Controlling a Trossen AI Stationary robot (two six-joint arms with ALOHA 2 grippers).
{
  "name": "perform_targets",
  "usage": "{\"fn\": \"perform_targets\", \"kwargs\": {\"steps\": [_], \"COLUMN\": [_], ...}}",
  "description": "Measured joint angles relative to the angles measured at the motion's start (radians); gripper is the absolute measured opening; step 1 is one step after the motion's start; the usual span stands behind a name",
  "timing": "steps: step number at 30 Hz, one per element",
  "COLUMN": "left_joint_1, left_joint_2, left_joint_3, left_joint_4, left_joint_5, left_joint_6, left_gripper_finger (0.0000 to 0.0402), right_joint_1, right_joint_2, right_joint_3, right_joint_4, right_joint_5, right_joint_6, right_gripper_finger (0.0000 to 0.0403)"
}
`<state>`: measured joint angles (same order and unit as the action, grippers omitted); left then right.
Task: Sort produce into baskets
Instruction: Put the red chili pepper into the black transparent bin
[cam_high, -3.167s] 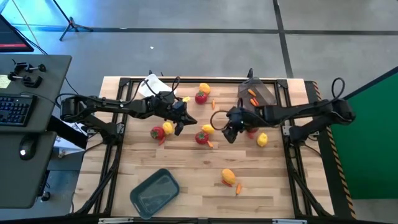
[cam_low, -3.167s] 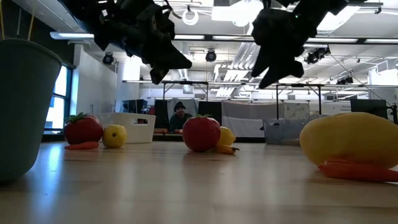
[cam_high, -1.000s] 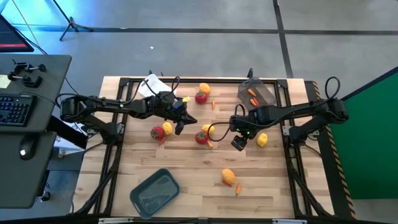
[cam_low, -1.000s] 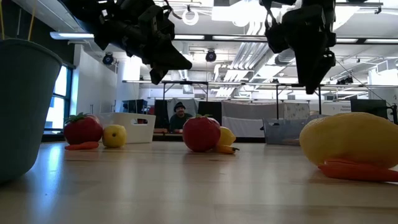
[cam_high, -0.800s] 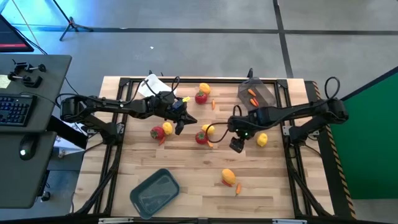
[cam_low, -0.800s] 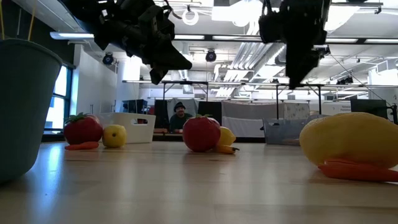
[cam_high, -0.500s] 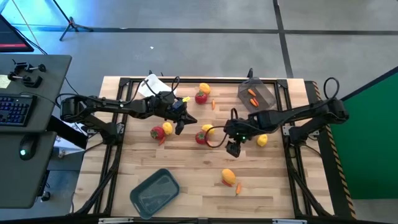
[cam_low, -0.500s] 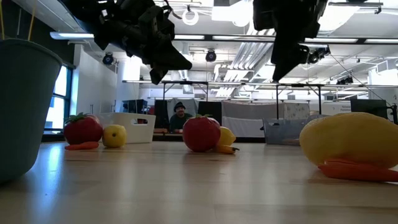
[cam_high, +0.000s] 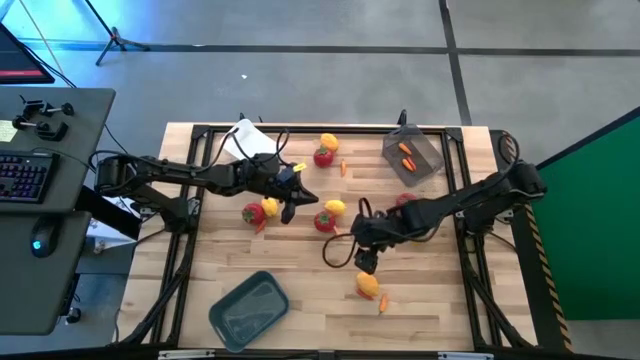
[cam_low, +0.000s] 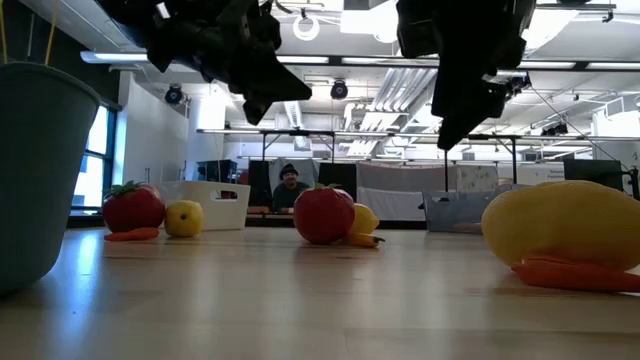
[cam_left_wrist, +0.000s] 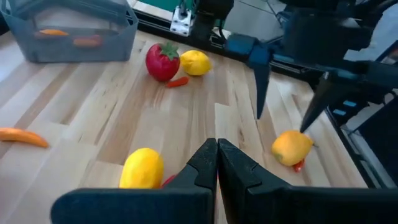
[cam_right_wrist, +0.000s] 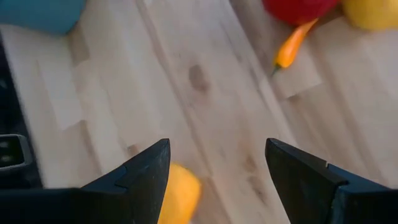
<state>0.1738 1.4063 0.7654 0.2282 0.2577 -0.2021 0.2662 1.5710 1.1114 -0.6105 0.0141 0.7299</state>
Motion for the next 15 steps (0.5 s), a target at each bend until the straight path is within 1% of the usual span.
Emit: {"fn": "perform_targets", "kwargs": {"steps": [3,5,7,12,13,15], "left_joint_1": [0.0,0.0,0.0,0.0,0.0,0.0], "left_joint_2": [0.0,0.002,0.003,0.003,0.003,0.003], "left_joint_3": [0.0,0.0,0.0,0.0,0.0,0.0], "left_joint_4": [0.002,0.003,0.003,0.001,0.002,0.004], "left_joint_5": [-0.002,-0.03,-0.06,-0.118,-0.121,-0.122], "left_joint_6": [0.016,0.019,-0.012,-0.026,-0.039,-0.056], "left_gripper_finger": [0.0,0.0,0.0,0.0,0.0,0.0], "right_joint_1": [-0.003,-0.009,-0.017,-0.046,-0.05,-0.04], "right_joint_2": [-0.009,-0.023,-0.033,-0.042,-0.042,-0.042], "right_joint_3": [0.0,0.0,0.0,0.0,0.0,-0.001], "right_joint_4": [-0.011,-0.035,-0.081,-0.265,-0.285,-0.261], "right_joint_5": [-0.036,-0.071,-0.093,-0.041,-0.043,-0.058], "right_joint_6": [0.021,0.016,0.011,0.02,0.021,0.002], "right_gripper_finger": [0.0254,0.0254,0.0254,0.0254,0.0254,0.0254]}}
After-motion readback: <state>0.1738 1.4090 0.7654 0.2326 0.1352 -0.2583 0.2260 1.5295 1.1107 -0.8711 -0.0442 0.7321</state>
